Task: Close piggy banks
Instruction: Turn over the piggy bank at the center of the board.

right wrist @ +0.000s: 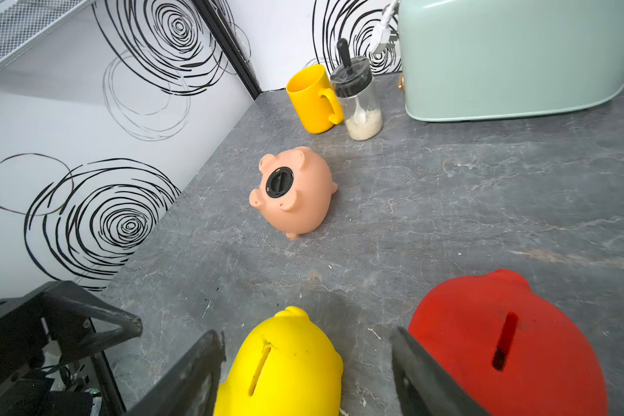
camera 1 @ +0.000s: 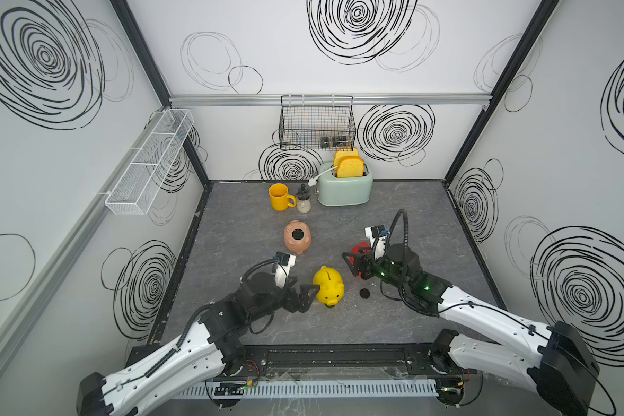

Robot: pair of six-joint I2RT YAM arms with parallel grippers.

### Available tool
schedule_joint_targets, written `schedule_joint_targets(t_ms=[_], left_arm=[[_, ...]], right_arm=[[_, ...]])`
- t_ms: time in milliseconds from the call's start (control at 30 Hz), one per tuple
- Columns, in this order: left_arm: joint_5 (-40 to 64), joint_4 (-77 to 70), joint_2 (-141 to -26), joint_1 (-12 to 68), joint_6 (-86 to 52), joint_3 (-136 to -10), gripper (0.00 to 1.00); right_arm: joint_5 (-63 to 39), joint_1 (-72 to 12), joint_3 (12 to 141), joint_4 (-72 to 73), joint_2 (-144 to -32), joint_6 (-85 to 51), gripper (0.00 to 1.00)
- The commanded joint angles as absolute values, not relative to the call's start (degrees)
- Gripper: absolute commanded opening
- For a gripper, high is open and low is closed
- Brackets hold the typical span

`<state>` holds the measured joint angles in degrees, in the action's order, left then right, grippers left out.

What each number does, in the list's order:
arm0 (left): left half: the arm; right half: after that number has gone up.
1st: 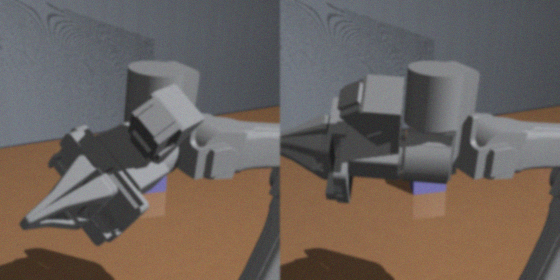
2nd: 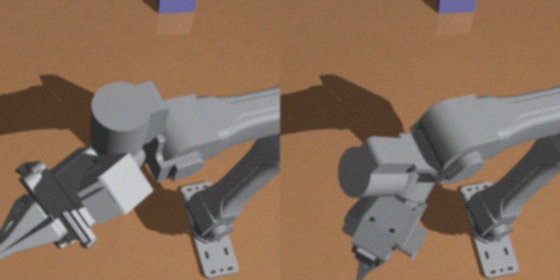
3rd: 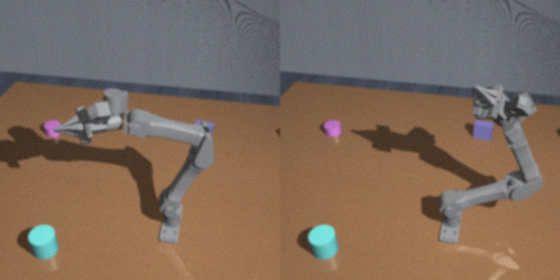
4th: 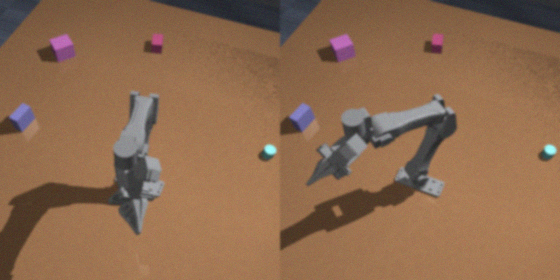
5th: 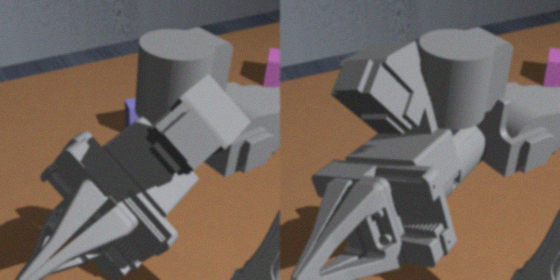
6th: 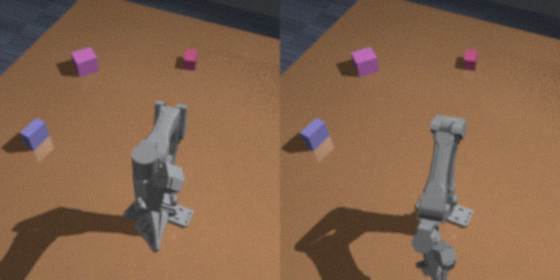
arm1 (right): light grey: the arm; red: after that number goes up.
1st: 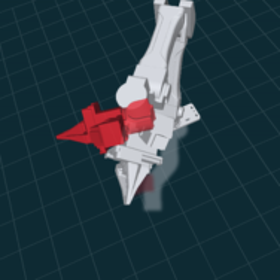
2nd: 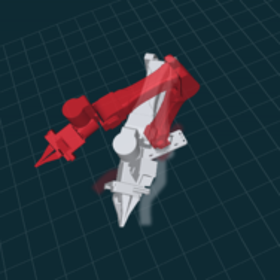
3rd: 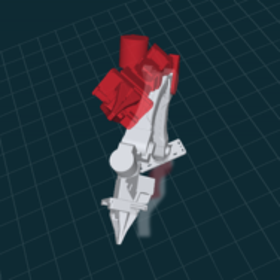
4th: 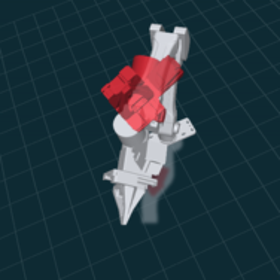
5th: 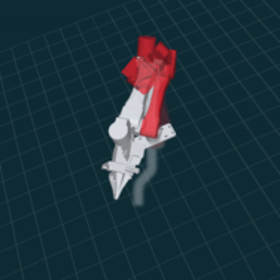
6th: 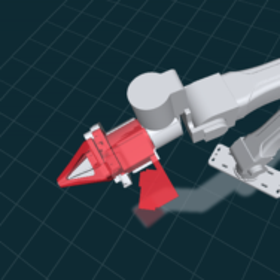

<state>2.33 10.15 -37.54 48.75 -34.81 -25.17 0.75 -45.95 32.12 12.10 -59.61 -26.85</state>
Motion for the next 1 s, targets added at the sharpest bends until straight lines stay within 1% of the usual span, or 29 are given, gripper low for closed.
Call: schedule_joint_targets(t_ms=[0, 100, 167, 367, 500, 567, 633, 767, 967], left_arm=[[0.1, 2.0, -40.5, 50.0, -37.6, -24.0, 0.98], [1.5, -1.2, -44.9, 50.4, -38.6, -23.6, 0.97], [2.0, -2.8, -48.0, 50.5, -39.4, -23.5, 0.94], [2.4, -6.6, -53.3, 50.4, -42.0, -23.0, 0.89], [2.6, -9.2, -55.3, 50.3, -43.6, -22.2, 0.86], [2.9, -10.0, -56.5, 50.3, -43.7, -22.0, 0.82], [2.9, -10.5, -57.4, 50.2, -43.9, -21.7, 0.81], [3.0, -11.0, -57.7, 49.8, -44.2, -21.1, 0.79], [3.6, -11.3, -58.2, 47.9, -44.6, -21.0, 0.73]], right_arm=[[0.3, -45.3, 29.9, 18.1, -58.5, -24.2, 0.75], [-0.3, -44.7, 28.5, 19.0, -58.2, -24.2, 0.75], [-1.0, -44.6, 27.5, 20.1, -57.9, -24.2, 0.75], [-7.2, -44.6, 25.1, 24.3, -56.6, -24.3, 0.75], [-7.0, -44.5, 25.5, 23.5, -57.9, -24.5, 0.75], [-8.1, -44.6, 25.4, 23.8, -58.6, -24.3, 0.74], [-8.9, -44.6, 25.6, 23.7, -59.0, -24.5, 0.74], [-9.5, -44.6, 25.1, 24.1, -59.0, -24.9, 0.74], [-10.6, -44.6, 25.2, 24.1, -60.3, -24.9, 0.73]])
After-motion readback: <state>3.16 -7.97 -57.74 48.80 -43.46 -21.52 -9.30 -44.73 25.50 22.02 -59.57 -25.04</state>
